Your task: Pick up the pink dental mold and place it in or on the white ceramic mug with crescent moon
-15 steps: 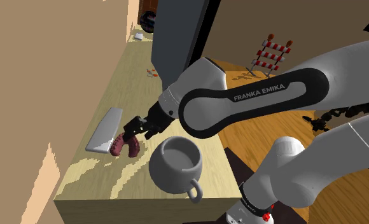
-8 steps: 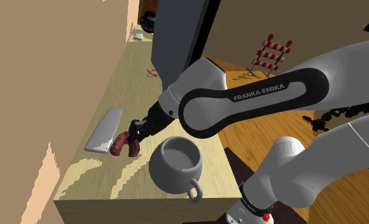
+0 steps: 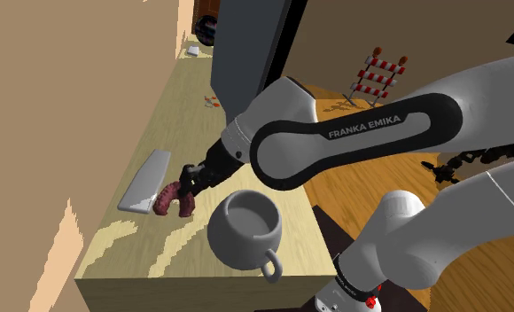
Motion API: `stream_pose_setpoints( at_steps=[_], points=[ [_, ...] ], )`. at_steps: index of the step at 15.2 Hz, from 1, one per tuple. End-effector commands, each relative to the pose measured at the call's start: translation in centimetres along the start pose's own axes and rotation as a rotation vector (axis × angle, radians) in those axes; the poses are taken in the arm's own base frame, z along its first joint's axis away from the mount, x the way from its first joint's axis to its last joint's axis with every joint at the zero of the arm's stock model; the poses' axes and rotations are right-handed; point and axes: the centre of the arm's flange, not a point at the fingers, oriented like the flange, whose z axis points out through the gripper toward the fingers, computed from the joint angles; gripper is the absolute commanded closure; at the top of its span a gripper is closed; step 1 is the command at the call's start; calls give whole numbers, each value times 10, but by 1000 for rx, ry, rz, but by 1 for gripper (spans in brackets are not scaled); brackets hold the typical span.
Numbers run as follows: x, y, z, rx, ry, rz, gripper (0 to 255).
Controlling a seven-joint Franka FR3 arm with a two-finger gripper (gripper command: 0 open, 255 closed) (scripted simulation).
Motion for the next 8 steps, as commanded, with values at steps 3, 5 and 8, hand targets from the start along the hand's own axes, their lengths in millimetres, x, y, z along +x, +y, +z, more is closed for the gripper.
stream_pose_setpoints(
  at_steps=[3,5,8],
  points=[
    [5,-8,-18,0,0,0,255],
    [7,-12,-27,0,0,0,255],
    [11,-19,-41,0,0,0,255]
  ],
)
